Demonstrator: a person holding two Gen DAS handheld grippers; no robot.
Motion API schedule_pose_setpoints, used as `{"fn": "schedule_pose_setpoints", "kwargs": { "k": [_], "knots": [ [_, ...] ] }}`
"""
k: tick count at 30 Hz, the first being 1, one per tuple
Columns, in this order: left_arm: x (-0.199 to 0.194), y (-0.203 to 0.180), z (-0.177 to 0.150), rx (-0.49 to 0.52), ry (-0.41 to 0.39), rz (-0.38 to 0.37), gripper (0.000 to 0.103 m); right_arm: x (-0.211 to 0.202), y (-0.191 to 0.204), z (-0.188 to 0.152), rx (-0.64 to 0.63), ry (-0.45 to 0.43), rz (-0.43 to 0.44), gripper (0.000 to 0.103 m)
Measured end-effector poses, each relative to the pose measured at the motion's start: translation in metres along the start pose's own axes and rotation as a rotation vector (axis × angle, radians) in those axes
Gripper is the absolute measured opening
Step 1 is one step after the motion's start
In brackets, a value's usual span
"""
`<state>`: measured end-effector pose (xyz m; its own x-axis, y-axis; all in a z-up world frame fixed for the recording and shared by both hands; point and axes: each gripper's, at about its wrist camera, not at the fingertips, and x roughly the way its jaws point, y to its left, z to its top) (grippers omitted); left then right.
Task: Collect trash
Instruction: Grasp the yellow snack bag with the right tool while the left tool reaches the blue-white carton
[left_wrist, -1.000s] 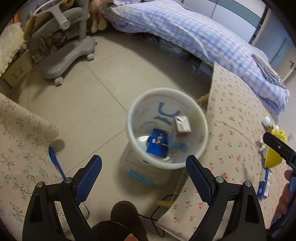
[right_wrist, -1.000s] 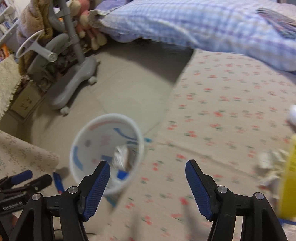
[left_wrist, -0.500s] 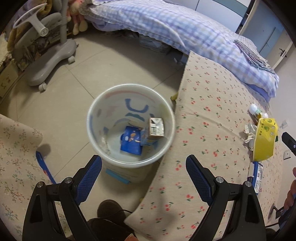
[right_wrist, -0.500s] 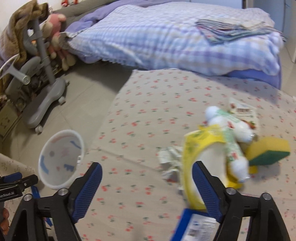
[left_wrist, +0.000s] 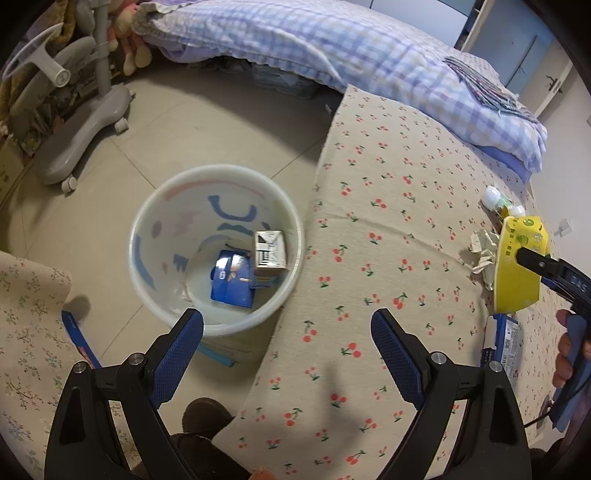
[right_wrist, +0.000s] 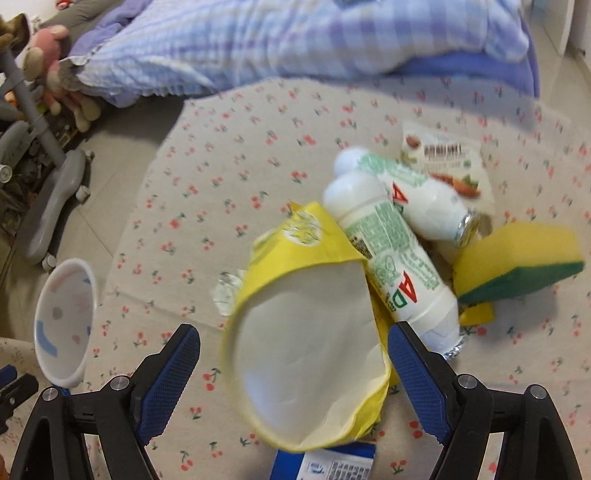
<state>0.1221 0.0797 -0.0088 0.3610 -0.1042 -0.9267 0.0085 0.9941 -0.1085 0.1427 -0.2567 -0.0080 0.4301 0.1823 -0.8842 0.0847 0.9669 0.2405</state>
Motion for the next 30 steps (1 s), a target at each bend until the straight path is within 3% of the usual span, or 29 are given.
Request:
{"fn": "schedule_pose_setpoints", "kwargs": {
  "k": [1, 4, 6, 8, 14, 19, 25, 30],
  "knots": [
    [0.0, -0.003, 0.0, 0.006, 0.001, -0.001, 0.094, 0.003, -0.003, 0.0, 0.013, 0.006, 0.003, 0.086],
    [0.001, -0.016, 0.0, 0.026, 0.004, -0.01, 0.094, 0.007, -0.012, -0.001, 0.055, 0.023, 0.022, 0.069],
    [0.002, -0.025, 0.0, 0.041, 0.007, -0.017, 0.094, 0.004, -0.016, -0.004, 0.067, 0.023, 0.049, 0.068],
    [0.003, -0.036, -0.001, 0.061, 0.015, -0.028, 0.094, -0.003, -0.017, -0.004, 0.066, 0.014, 0.064, 0.059],
    [0.007, -0.088, -0.011, 0.138, 0.053, -0.089, 0.094, -0.052, -0.028, -0.015, 0.057, -0.067, 0.09, 0.058],
    [0.014, -0.146, -0.025, 0.22, 0.098, -0.143, 0.094, -0.091, -0.062, -0.032, 0.102, -0.129, 0.071, 0.058],
    [0.023, -0.207, -0.042, 0.305, 0.128, -0.179, 0.094, -0.105, -0.109, -0.053, 0.161, -0.114, 0.016, 0.058],
    [0.026, -0.235, -0.055, 0.349, 0.141, -0.195, 0.094, -0.109, -0.143, -0.068, 0.21, -0.094, 0.004, 0.058]
  ]
}}
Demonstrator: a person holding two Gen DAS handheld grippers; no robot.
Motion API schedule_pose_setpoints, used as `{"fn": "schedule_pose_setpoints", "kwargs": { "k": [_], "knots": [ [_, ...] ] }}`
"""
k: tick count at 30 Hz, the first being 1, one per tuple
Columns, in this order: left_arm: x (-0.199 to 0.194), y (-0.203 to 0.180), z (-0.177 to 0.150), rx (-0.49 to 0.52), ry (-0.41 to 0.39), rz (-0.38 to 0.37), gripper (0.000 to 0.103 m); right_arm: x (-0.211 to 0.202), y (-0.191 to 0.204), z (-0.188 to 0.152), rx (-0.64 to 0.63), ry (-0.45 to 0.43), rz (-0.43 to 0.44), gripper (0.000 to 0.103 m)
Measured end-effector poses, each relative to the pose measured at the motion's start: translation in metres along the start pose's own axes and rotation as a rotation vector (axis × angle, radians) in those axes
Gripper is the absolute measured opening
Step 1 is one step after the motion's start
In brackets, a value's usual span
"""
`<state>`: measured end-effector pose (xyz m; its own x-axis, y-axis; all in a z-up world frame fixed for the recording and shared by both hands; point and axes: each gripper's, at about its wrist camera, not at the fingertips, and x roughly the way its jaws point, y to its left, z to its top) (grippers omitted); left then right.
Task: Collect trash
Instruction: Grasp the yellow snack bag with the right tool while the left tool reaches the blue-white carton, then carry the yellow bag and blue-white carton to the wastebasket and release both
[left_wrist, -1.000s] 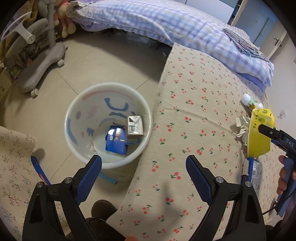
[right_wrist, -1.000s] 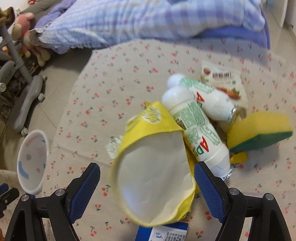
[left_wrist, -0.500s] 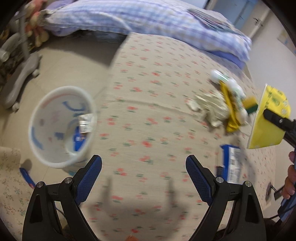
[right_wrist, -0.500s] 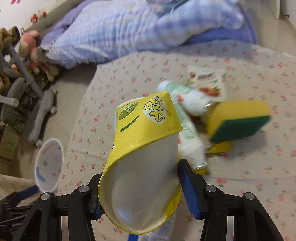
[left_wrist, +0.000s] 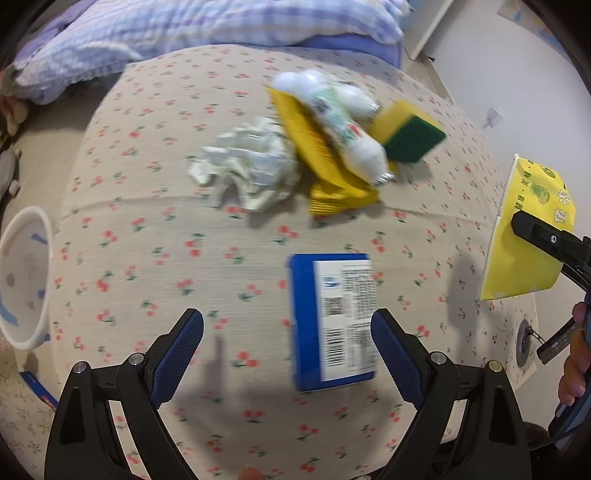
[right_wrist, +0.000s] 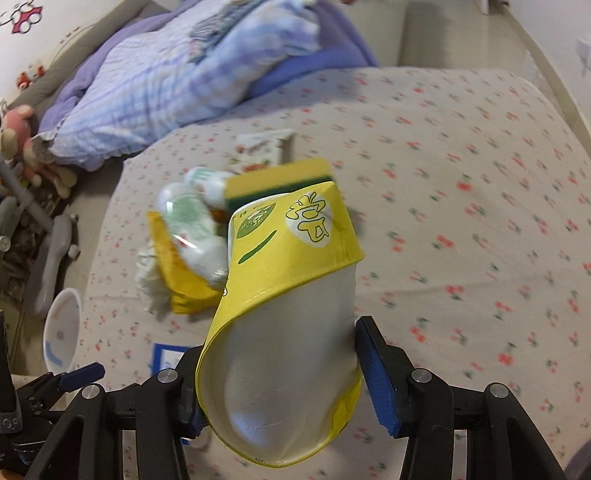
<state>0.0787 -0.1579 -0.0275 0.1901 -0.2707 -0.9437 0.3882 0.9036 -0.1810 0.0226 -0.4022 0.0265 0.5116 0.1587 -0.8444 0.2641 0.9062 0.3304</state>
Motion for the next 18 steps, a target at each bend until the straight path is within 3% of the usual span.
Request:
{"fn": "schedule_pose_setpoints", "kwargs": {
  "k": [5, 16, 18],
  "knots": [
    [0.015, -0.014, -0.001, 0.001, 0.036, -0.062, 0.093, -0.003, -0.025, -0.008, 0.017, 0.011, -0.017, 0.059],
    [0.032, -0.024, -0.002, 0.018, 0.064, -0.048, 0.064, -0.001, -0.04, -0.013, 0.035, 0.033, -0.014, 0.059],
    [0.036, -0.026, -0.003, 0.022, 0.065, -0.044, 0.062, -0.001, -0.039, -0.013, 0.035, 0.035, -0.012, 0.059]
  ]
}}
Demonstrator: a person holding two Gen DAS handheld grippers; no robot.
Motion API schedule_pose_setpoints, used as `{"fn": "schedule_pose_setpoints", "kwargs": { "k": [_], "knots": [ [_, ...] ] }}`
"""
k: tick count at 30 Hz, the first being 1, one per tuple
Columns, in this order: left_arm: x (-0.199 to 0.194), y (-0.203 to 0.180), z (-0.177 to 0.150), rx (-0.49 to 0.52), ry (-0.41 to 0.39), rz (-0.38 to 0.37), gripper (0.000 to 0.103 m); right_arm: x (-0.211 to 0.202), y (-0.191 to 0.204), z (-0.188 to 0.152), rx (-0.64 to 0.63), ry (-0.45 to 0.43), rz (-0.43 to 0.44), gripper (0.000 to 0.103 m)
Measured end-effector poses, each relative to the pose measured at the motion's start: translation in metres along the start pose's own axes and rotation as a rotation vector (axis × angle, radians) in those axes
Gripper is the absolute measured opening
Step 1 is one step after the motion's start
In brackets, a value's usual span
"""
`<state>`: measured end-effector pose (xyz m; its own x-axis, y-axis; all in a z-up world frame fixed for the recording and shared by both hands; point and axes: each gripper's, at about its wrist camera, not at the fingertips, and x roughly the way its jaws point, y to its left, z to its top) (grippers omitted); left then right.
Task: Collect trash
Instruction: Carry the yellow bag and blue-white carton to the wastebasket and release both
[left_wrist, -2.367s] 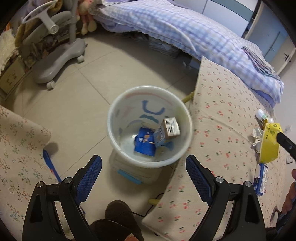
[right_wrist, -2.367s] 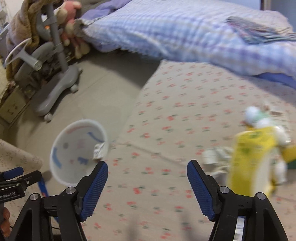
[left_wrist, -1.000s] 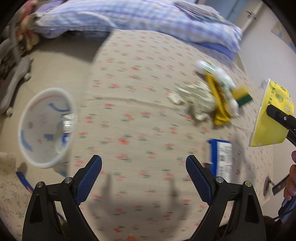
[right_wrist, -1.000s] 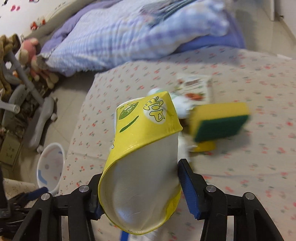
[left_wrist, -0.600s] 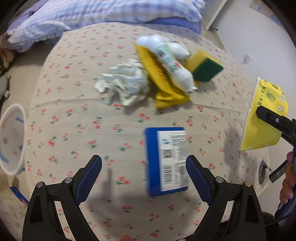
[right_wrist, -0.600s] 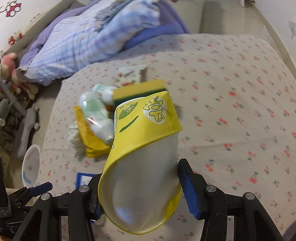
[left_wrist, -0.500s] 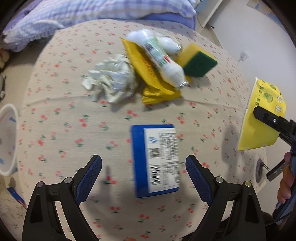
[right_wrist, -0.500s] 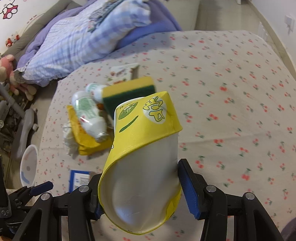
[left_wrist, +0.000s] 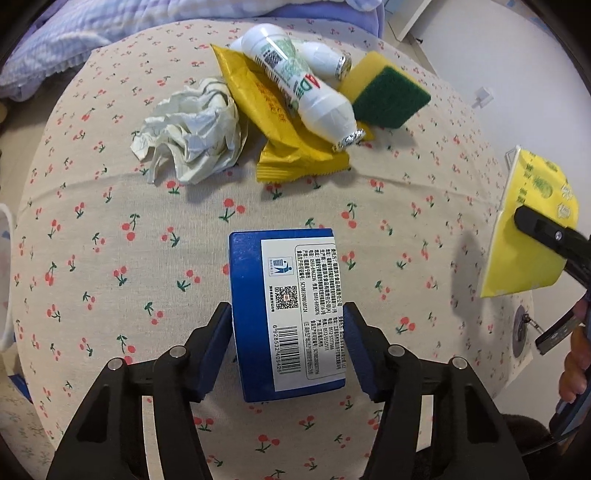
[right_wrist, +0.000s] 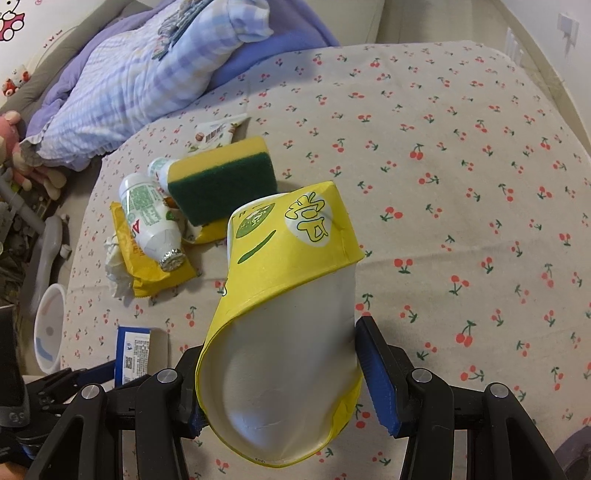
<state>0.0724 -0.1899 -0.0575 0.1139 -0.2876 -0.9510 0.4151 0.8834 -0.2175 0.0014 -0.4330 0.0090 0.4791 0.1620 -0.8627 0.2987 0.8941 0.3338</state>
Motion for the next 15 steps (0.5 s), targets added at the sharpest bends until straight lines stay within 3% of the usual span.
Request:
{"fn": "schedule_pose_setpoints", "kwargs": {
  "k": [6, 15],
  "knots": [
    [-0.027, 0.009, -0.002, -0.009, -0.087, -0.007, 0.061, -0.001, 0.007, 0.001, -0.005, 0.0, 0.009, 0.059],
    [-0.058, 0.064, -0.007, -0.103, -0.153, 0.026, 0.061, 0.007, 0.043, 0.008, -0.045, 0.0, 0.046, 0.059]
  ]
}}
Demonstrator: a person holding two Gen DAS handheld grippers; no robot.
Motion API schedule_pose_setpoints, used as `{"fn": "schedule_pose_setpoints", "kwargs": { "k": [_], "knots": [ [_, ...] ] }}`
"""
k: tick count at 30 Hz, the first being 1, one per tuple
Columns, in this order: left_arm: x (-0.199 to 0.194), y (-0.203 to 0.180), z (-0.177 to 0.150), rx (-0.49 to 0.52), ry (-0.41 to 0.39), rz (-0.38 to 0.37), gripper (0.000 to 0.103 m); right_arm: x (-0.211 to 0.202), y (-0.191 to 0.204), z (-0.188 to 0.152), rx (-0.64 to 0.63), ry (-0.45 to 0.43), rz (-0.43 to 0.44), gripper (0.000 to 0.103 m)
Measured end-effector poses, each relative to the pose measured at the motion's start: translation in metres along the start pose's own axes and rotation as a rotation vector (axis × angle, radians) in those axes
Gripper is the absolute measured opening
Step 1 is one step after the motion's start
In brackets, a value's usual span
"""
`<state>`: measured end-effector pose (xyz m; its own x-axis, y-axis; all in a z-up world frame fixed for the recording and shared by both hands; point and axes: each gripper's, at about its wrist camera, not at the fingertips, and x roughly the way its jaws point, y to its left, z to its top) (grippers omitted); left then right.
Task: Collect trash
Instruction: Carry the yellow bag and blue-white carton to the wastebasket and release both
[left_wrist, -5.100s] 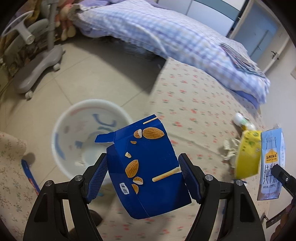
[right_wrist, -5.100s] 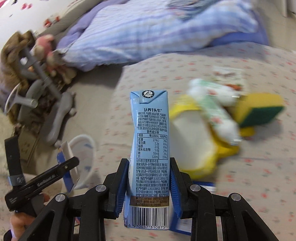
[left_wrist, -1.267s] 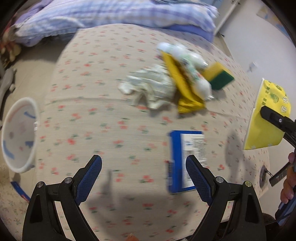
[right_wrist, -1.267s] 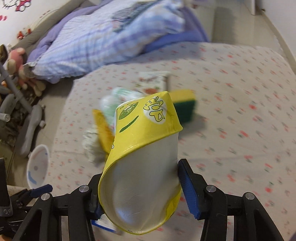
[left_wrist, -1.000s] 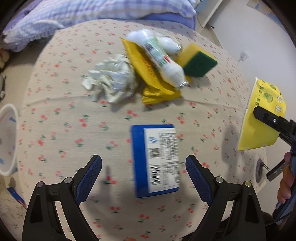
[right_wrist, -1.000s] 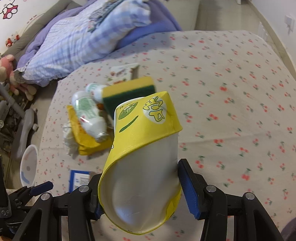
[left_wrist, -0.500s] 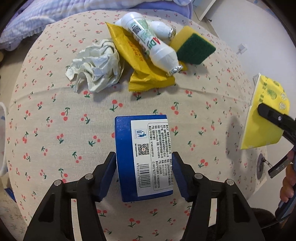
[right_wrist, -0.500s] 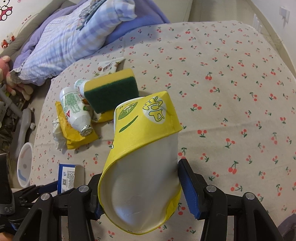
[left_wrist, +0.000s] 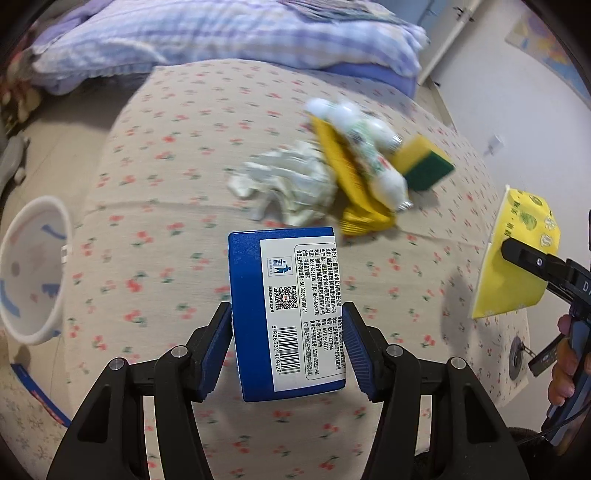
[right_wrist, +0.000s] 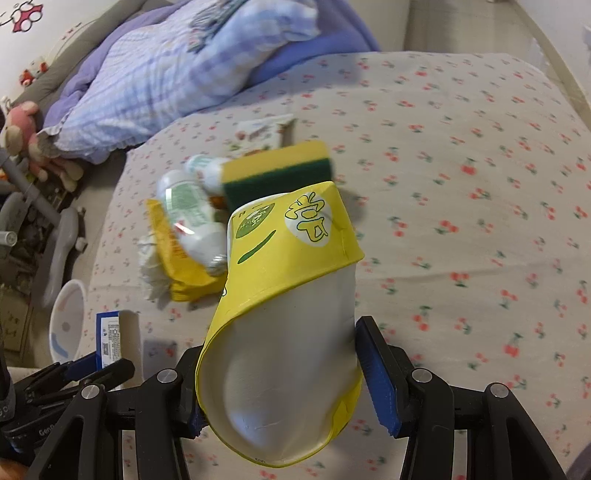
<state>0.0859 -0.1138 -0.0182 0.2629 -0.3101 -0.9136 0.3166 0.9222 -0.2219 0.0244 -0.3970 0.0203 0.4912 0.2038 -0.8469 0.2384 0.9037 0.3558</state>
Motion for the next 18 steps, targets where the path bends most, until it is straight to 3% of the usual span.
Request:
{"fn": "schedule_pose_setpoints", "kwargs": {
  "k": [7, 18],
  "knots": [
    [-0.028, 0.052, 0.008, -0.093, -0.055, 0.012, 0.061, 0.008, 0.043, 0.005, -0.045, 0.003, 0.042, 0.059],
    [-0.064, 0.179, 0.032, -0.286, -0.14, 0.197, 0.061, 0.051, 0.163, 0.021, -0.154, 0.027, 0.173, 0.059]
  ]
}}
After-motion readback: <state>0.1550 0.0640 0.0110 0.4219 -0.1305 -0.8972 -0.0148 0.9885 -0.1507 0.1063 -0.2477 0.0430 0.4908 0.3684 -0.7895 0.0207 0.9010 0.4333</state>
